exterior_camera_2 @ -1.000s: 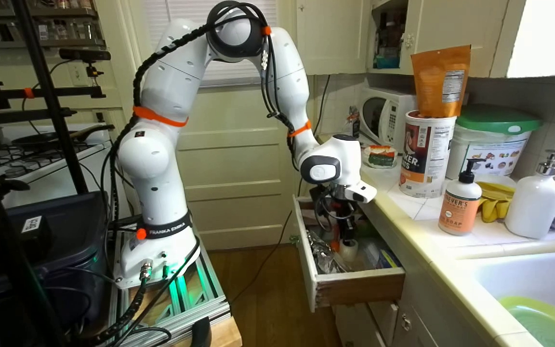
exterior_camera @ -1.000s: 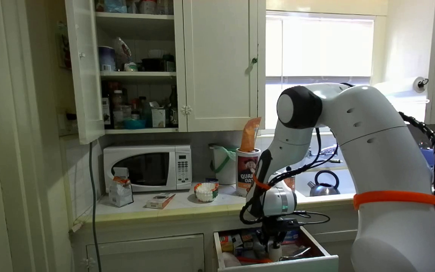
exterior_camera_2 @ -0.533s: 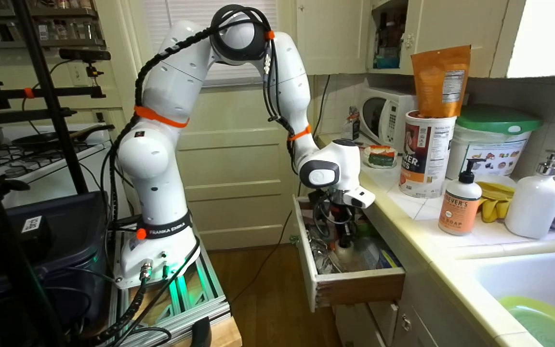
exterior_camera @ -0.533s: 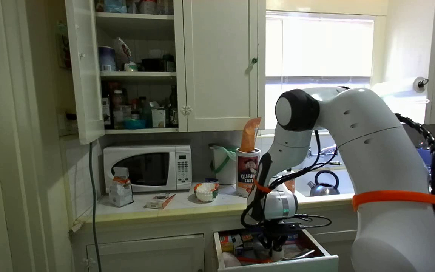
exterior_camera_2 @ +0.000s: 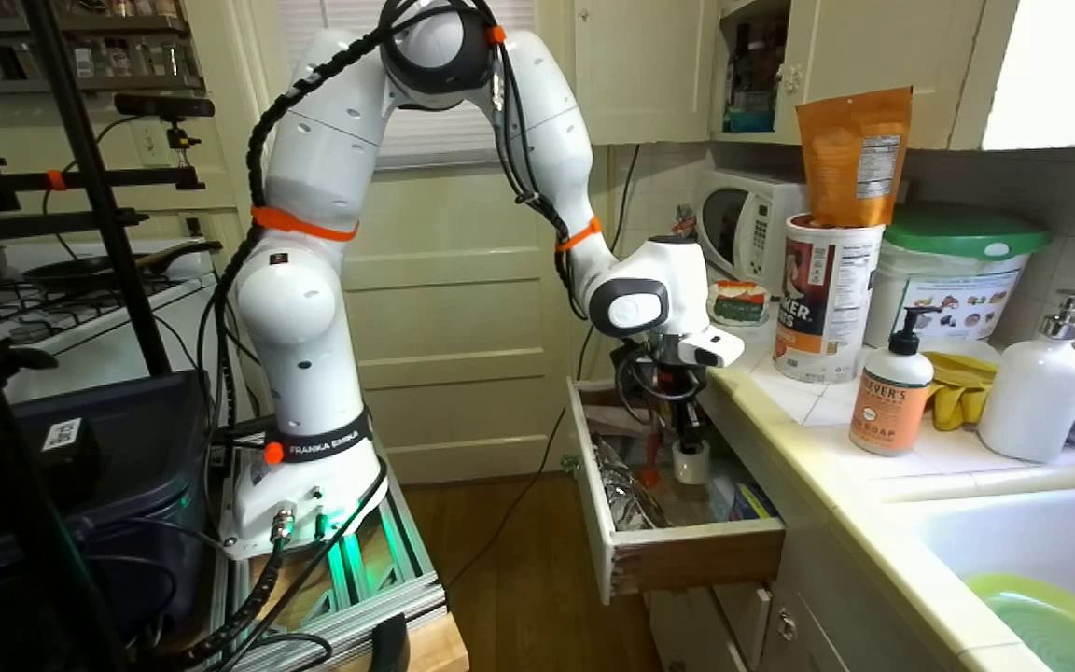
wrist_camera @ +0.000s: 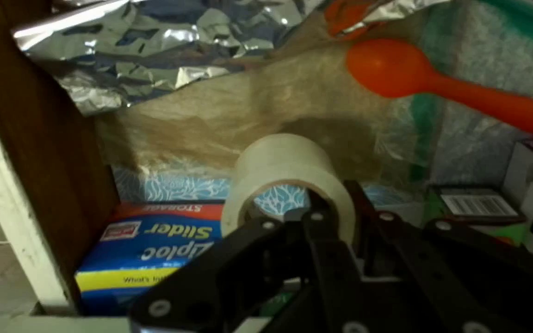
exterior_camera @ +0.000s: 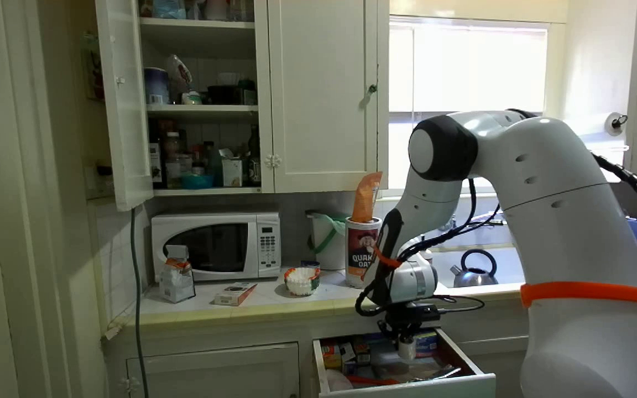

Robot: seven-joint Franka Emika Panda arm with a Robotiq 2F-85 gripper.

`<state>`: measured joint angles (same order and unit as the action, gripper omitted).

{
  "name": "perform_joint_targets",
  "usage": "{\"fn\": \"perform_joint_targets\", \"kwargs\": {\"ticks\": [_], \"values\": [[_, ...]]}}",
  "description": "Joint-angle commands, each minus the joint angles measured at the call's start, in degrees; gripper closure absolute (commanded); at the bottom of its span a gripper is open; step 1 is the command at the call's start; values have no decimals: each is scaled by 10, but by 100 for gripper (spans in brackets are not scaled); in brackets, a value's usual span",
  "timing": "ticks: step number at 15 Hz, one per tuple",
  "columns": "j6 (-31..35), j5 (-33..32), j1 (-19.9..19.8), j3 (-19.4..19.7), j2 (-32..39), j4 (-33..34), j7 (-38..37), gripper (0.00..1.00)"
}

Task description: Remove the tape from the open cabinet drawer and place it on the counter top

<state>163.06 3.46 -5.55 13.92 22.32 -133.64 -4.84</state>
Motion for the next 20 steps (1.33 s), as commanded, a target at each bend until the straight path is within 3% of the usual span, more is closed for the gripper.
{"fn": "perform_joint_targets", "kwargs": {"ticks": [1,5,7,10,15,17,18,19,20], "values": [[-105,4,-6,-22,-103,-23,-3,96],[-263,70,-13,-67,-169,-10,23,96],[-277,47,-6,-65,-196,-9,-1,96],[-252,-6,-10,-60,-225,-1,5,96],[-186,-38,-9,-66,-227,28,88,96],[-159,-31,-12,-65,-217,45,148,96],[-160,6,-13,-63,-213,53,173,96],[-170,-17,-11,-66,-225,38,127,85],[-169,-12,-11,-65,-223,44,142,85]]}}
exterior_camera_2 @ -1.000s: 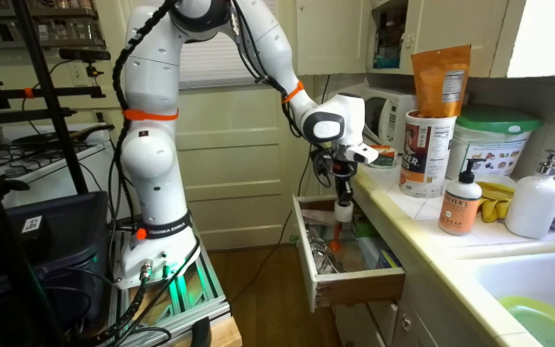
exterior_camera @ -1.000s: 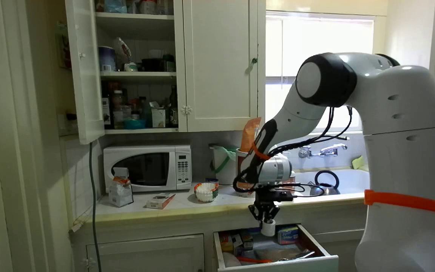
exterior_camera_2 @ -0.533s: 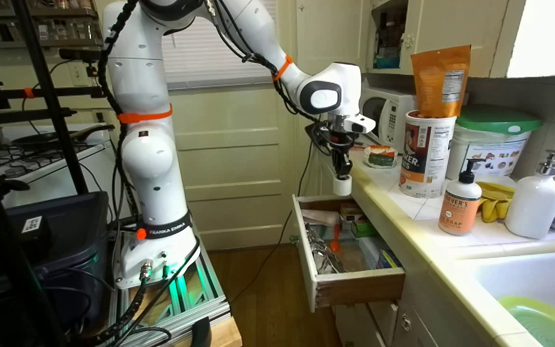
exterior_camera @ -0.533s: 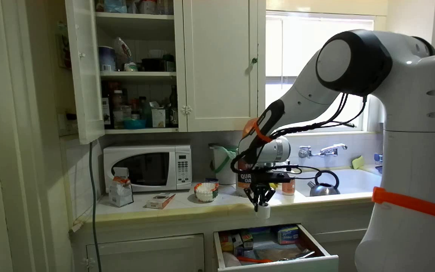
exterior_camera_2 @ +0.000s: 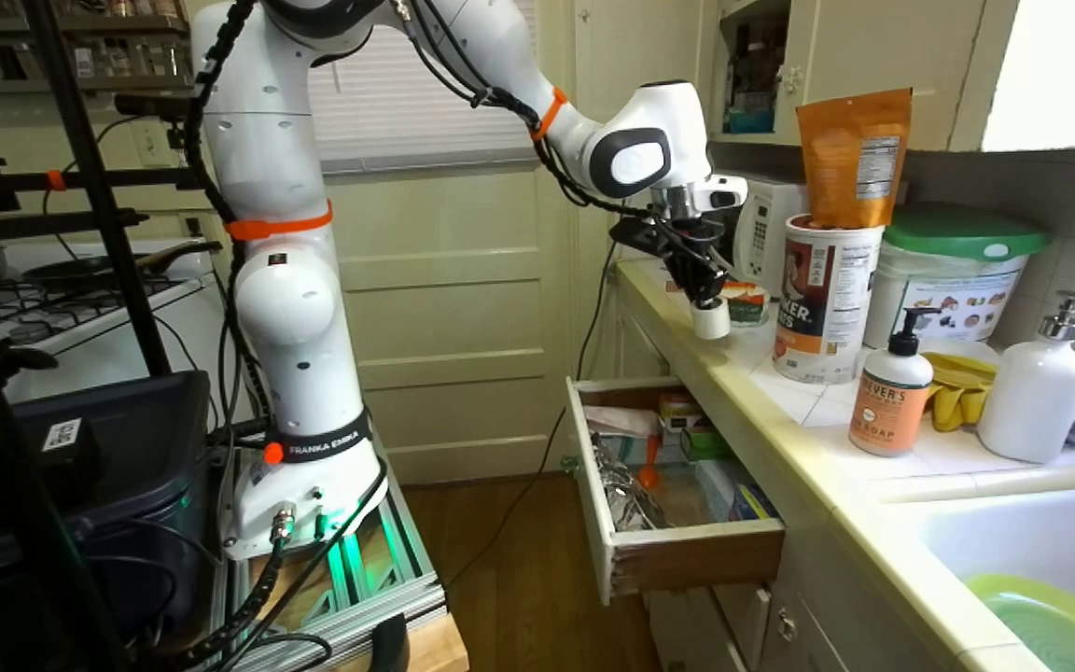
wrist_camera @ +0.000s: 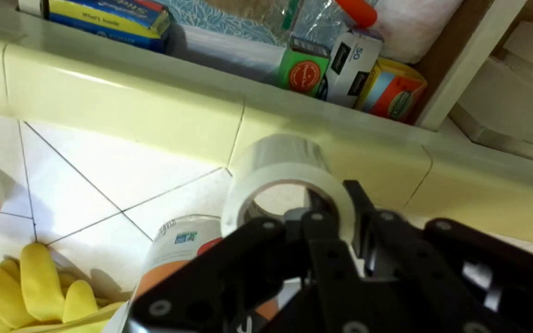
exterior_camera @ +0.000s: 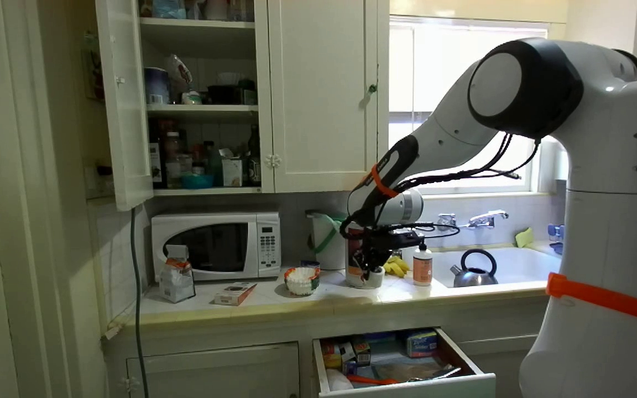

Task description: Remove the tape from the open cabinet drawer and place it on the counter top

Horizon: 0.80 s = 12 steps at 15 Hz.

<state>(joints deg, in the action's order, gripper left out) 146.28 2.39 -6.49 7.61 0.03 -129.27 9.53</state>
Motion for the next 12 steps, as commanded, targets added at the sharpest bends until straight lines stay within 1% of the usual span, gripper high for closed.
{"fn": "perform_joint_targets", "kwargs": {"ticks": [1,4,5,12], "values": [[-1,2,-2,-2,1,4,7,85],[-1,4,-3,-2,3,5,12,85],[-1,4,-3,-2,3,5,12,96],[7,37,8,-33,81,119,92,96]]}}
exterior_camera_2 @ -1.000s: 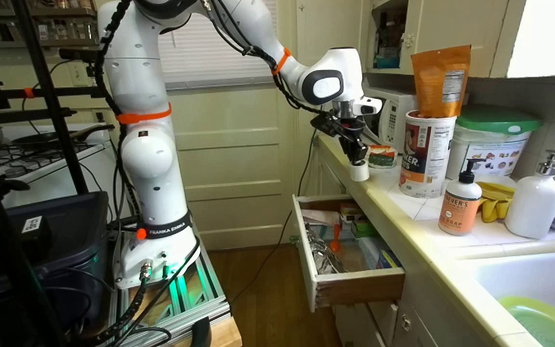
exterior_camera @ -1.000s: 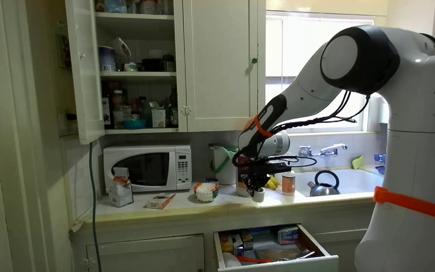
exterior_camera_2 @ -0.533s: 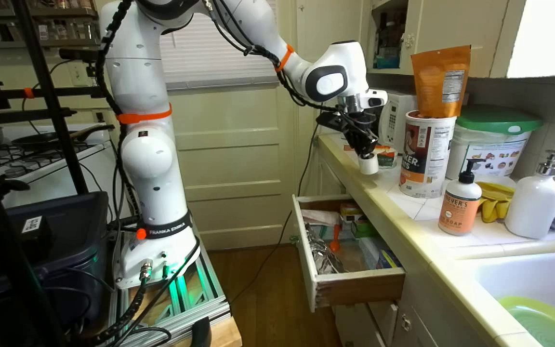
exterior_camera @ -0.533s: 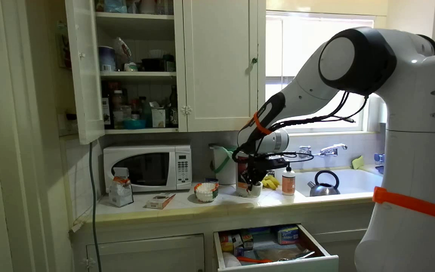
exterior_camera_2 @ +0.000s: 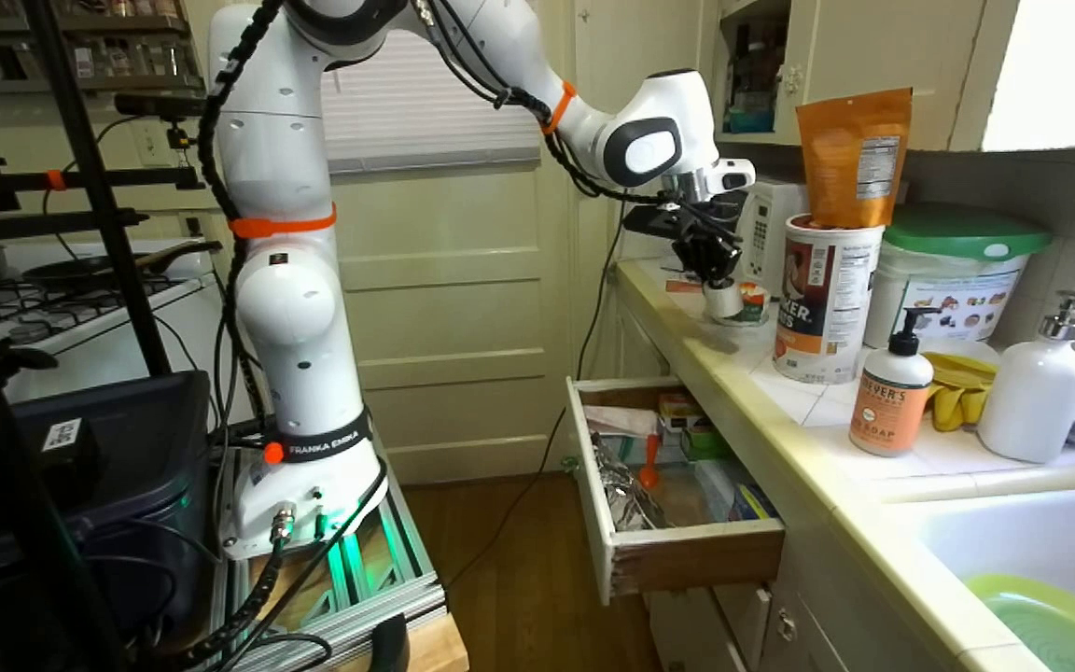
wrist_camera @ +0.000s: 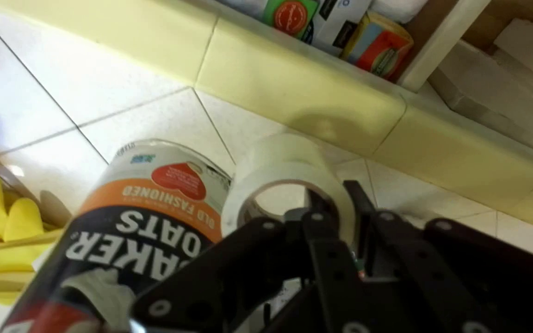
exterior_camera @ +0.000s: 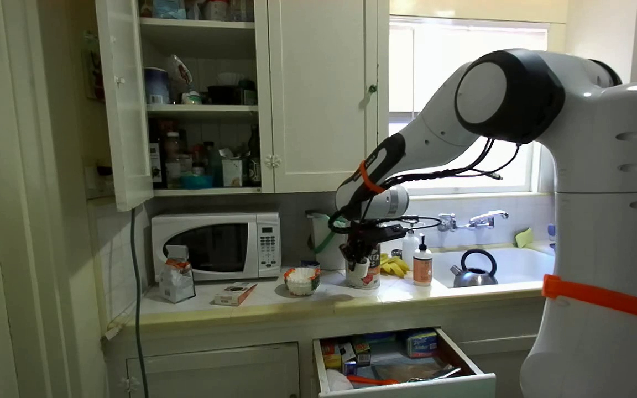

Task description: Remove the tape from the open cabinet drawer and place it on the counter top

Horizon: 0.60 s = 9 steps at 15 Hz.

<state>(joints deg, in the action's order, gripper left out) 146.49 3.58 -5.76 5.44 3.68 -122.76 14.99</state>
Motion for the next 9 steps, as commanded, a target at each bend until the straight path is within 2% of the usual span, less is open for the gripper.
{"fn": "perform_joint_targets", "kwargs": {"ticks": [1,5,9], "values": [[-1,34,0,-17,55,67,47,96],[-3,113,-16,-48,95,102,109,96],[-17,137,-31,-68,129,126,146,96]]}}
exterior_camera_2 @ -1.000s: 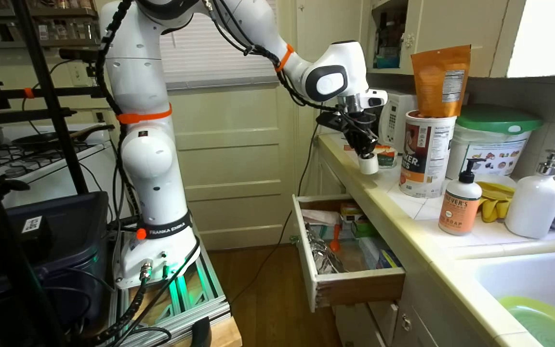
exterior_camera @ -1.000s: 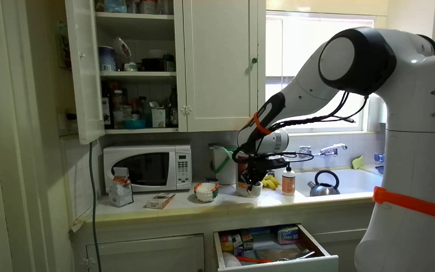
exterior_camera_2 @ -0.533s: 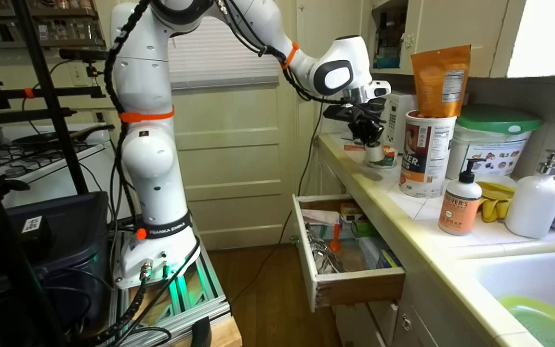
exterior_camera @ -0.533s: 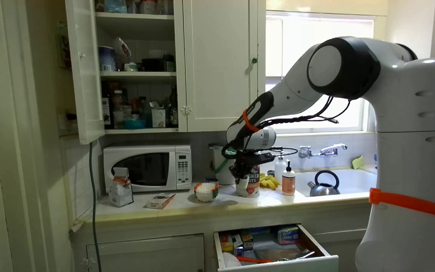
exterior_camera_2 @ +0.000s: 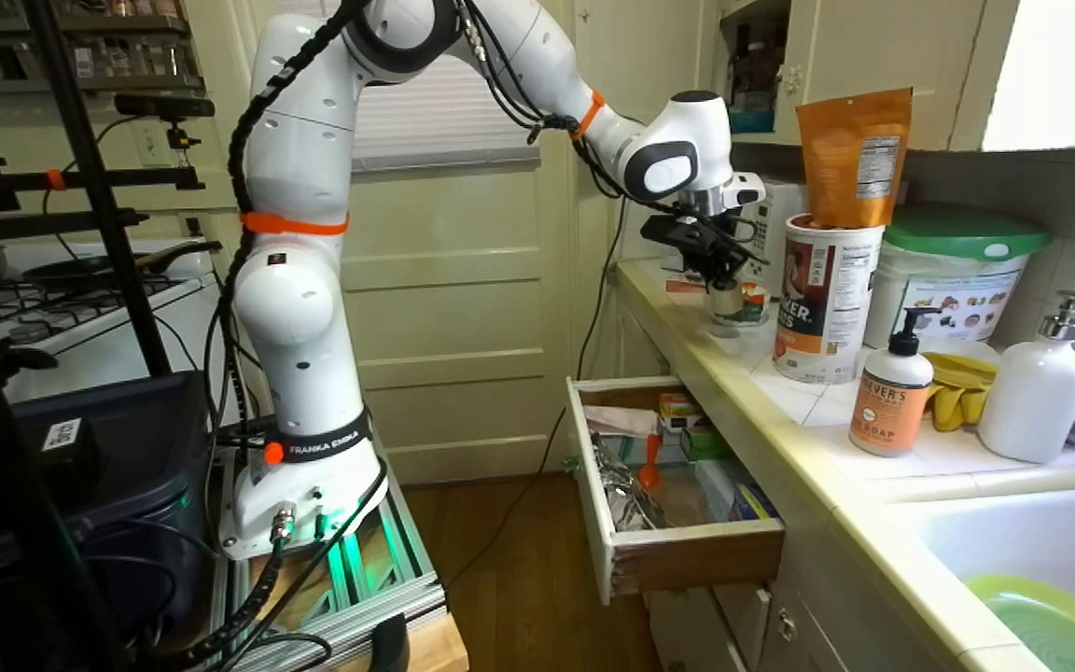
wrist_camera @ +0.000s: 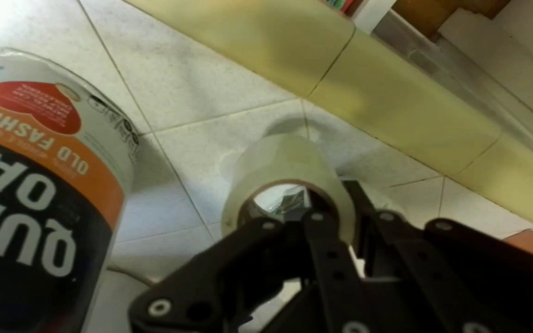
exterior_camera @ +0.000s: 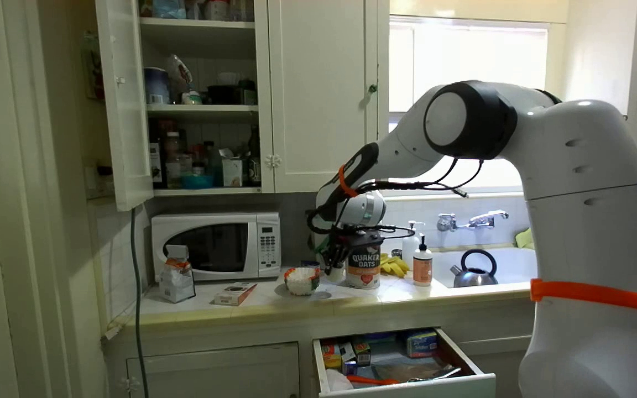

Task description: Remove the tape from the open cabinet drawer and place it on the counter top

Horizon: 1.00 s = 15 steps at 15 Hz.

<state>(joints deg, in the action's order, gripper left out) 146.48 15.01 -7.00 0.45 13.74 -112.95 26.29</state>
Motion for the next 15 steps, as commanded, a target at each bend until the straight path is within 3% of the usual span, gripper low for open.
{"fn": "perform_joint_targets", "kwargs": {"ticks": [1,8,9,11,15], "values": [[-25,19,-21,-21,35,33,33,96],[-46,0,-34,-39,81,66,49,96],[-46,-8,-32,-38,84,69,47,60],[-50,-21,-30,-36,87,76,44,53],[-57,-43,-27,-35,74,82,39,22]]}}
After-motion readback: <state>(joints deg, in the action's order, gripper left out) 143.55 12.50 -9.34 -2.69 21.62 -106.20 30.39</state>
